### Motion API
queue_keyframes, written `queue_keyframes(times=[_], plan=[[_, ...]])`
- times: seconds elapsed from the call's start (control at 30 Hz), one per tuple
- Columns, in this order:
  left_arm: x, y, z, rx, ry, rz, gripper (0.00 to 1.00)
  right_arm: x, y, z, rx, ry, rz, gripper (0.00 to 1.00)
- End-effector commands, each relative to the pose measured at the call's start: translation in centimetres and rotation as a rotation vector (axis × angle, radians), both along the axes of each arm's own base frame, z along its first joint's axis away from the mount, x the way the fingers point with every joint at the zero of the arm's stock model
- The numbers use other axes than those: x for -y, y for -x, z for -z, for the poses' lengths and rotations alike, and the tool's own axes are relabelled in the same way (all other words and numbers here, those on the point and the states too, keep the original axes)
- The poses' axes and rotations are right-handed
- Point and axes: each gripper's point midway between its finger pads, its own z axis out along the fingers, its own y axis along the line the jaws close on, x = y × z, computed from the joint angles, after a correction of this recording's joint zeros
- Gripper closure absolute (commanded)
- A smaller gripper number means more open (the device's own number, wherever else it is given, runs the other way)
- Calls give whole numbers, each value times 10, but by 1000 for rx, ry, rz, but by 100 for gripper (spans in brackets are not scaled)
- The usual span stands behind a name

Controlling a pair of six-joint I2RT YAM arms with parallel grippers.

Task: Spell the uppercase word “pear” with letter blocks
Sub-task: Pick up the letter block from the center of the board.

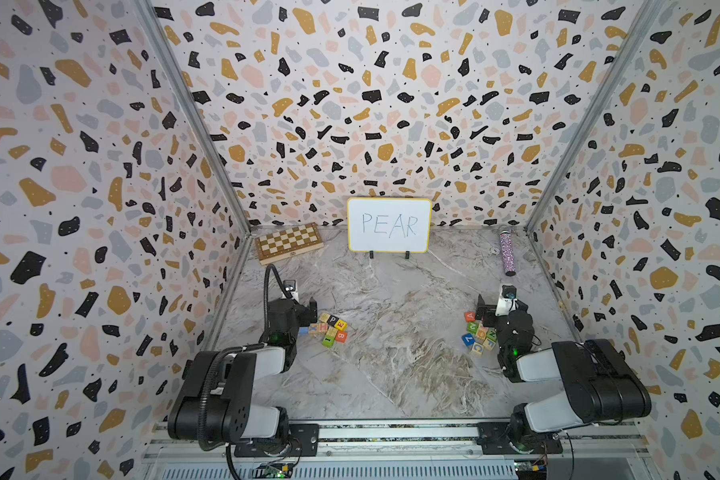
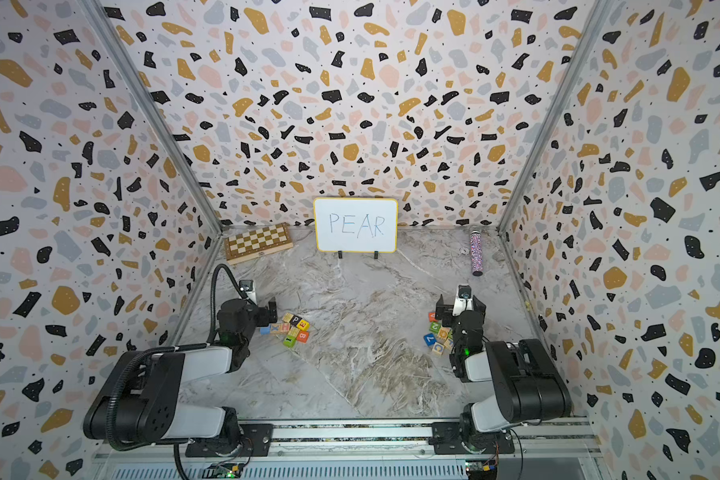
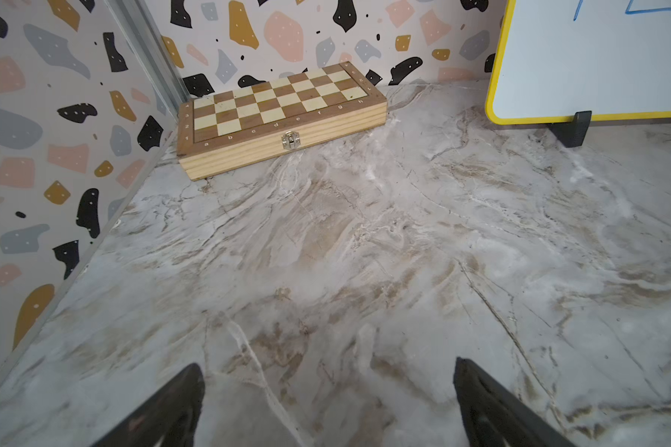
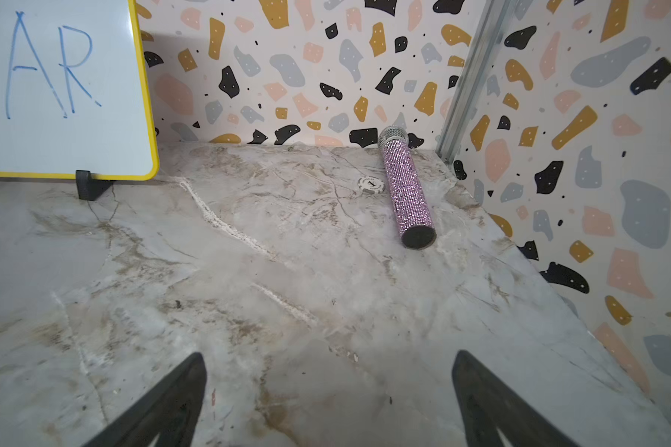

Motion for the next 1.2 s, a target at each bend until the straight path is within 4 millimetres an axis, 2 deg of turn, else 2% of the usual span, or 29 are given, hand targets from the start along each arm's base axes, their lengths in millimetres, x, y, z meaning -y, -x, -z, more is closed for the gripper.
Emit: queue_keyframes(times=[0.0,0.93,1.03,1.07,1.13,1.17], plan=[[-1,-8,-13,48,2,1,1,0,-5,-10,30,-5,6,1],[-2,-6,-17,63,-1,-3,1,1,-3,-14,48,-2,11,1],[2,-2,-54,79,-43,-22,1,2,-7,-34,13,0,49,1],[0,5,-69,52,-30,-62,0,-1,-12,-46,-6,8,27,1],[12,17,-104,127,74,-52,2,-18,-12,-75,24,23,-75,1],[24,23,-123,186,119,-14,1,-42,-6,-90,67,9,-226,1]])
